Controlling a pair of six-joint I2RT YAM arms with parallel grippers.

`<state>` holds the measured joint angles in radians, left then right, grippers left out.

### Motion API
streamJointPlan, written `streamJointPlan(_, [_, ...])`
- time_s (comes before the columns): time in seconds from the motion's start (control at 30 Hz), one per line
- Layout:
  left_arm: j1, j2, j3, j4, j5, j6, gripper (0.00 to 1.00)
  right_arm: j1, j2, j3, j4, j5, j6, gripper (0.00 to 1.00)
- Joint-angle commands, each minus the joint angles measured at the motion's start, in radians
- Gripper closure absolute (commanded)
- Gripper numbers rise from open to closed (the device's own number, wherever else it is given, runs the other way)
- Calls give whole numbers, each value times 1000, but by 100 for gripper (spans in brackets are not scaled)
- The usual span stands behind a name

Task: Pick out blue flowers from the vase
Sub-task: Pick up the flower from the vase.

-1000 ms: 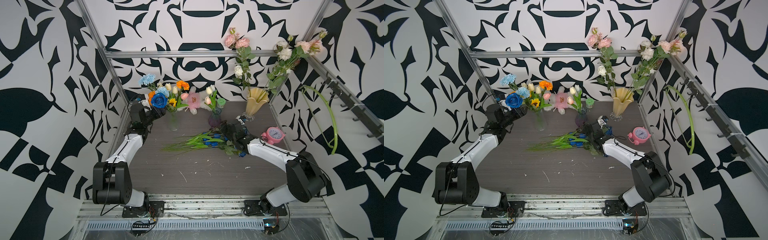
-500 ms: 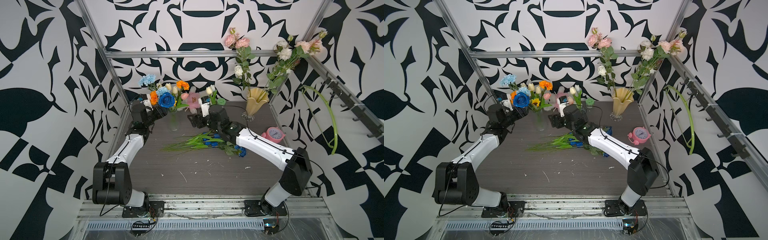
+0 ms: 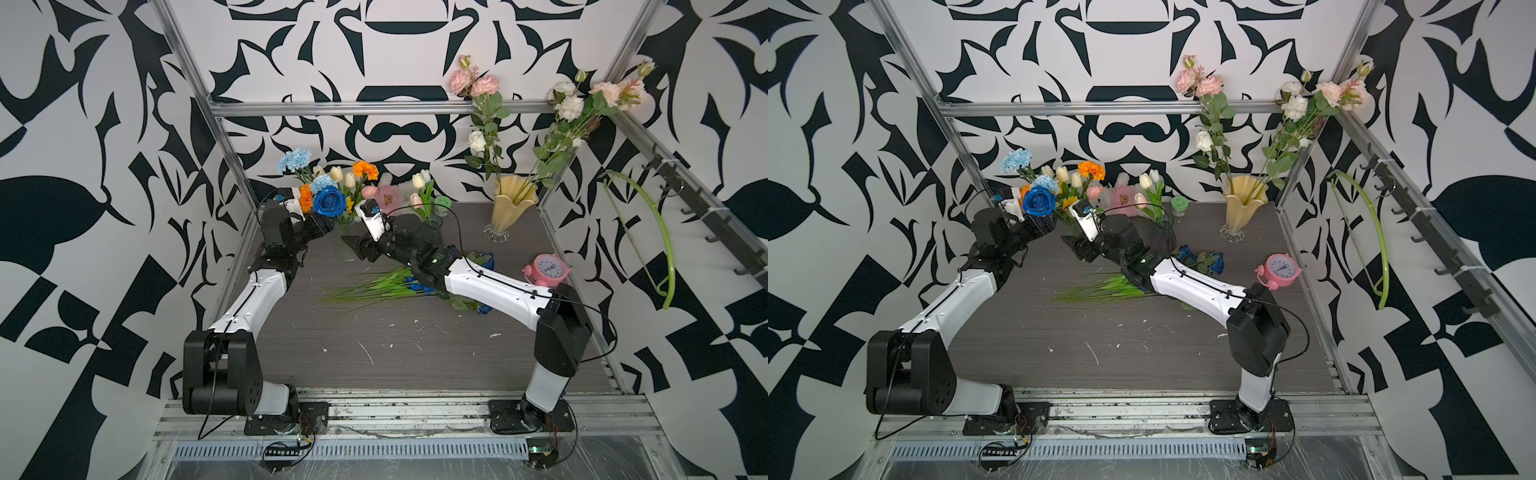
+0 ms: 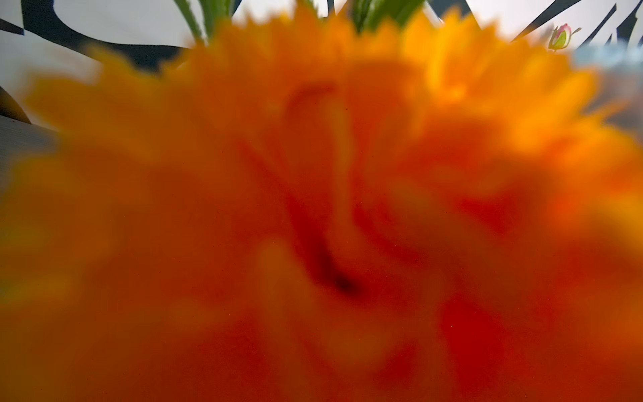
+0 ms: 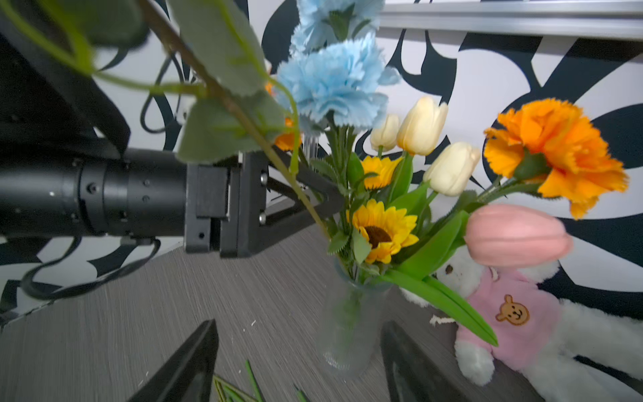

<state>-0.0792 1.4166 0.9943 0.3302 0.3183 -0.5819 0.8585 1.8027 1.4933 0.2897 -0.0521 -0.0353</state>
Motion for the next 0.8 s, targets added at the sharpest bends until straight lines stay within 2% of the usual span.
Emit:
streamJointPlan(0.0, [-4, -22, -5, -15, 0, 17, 23, 9, 6, 66, 228, -2, -3, 29])
streamJointPlan(0.37, [-5, -33, -2, -29, 2, 28, 23, 9, 154, 290, 271, -4, 16, 36])
streamJointPlan(0.53, [-5, -31, -2, -28, 3, 30, 23, 9, 187, 344, 265, 5, 42, 44])
streamJointPlan(0.57, [-4, -30, -3, -29, 4, 30, 23, 8, 189, 352, 259, 5, 46, 49])
streamJointPlan(0.67, [-5, -27, 0, -27, 4, 30, 23, 9, 192, 376, 230, -3, 55, 76])
streamJointPlan(0.77, [-5, -27, 0, -29, 3, 33, 23, 8, 182, 372, 229, -8, 61, 92])
